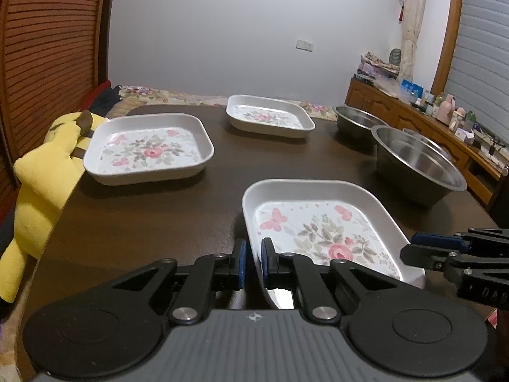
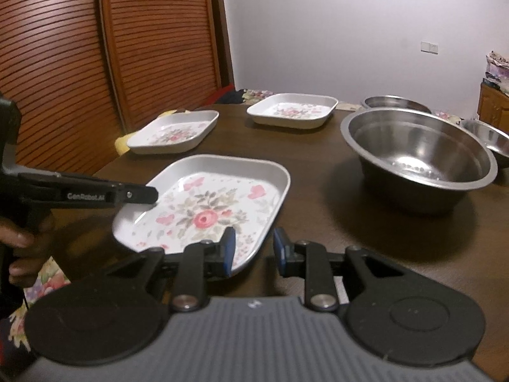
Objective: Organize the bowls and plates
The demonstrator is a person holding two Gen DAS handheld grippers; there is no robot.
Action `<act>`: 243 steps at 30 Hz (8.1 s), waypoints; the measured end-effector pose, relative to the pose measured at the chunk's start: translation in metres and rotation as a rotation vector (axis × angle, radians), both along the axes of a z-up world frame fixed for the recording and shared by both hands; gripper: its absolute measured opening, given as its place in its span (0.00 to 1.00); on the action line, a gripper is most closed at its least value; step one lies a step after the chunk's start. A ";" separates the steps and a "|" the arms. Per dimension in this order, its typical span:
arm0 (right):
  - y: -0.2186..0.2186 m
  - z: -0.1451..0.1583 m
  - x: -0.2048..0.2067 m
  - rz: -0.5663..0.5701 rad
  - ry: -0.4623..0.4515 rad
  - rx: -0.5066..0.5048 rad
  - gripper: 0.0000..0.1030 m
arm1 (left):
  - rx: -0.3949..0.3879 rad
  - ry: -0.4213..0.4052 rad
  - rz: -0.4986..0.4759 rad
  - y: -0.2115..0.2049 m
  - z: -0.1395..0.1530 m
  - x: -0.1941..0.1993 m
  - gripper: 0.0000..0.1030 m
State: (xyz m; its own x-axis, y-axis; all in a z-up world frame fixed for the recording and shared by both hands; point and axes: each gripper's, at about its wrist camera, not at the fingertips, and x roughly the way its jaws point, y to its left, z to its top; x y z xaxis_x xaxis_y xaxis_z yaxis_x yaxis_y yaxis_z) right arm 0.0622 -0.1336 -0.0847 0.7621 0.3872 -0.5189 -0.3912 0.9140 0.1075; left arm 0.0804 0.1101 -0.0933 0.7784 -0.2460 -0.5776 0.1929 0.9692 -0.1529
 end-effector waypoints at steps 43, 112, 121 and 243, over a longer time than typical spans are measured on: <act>0.141 0.030 0.187 0.139 0.184 -0.042 0.38 | 0.029 0.004 0.058 0.157 0.013 0.147 0.26; 0.042 0.054 0.129 0.003 0.174 0.023 0.11 | 0.033 -0.015 -0.132 0.048 0.060 0.089 0.11; 0.027 0.054 0.112 0.006 0.167 0.027 0.11 | 0.047 -0.024 -0.159 0.035 0.065 0.073 0.11; -0.041 0.124 0.115 -0.063 -0.189 0.075 0.40 | 0.153 -0.242 -0.134 -0.022 0.122 0.099 0.72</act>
State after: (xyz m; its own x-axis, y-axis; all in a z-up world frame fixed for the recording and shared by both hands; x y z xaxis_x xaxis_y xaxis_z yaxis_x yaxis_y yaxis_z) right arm 0.1772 -0.1746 0.0389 0.8671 0.3674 -0.3363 -0.3527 0.9297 0.1062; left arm 0.1791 0.0885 0.0286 0.8641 -0.2802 -0.4181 0.3337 0.9408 0.0591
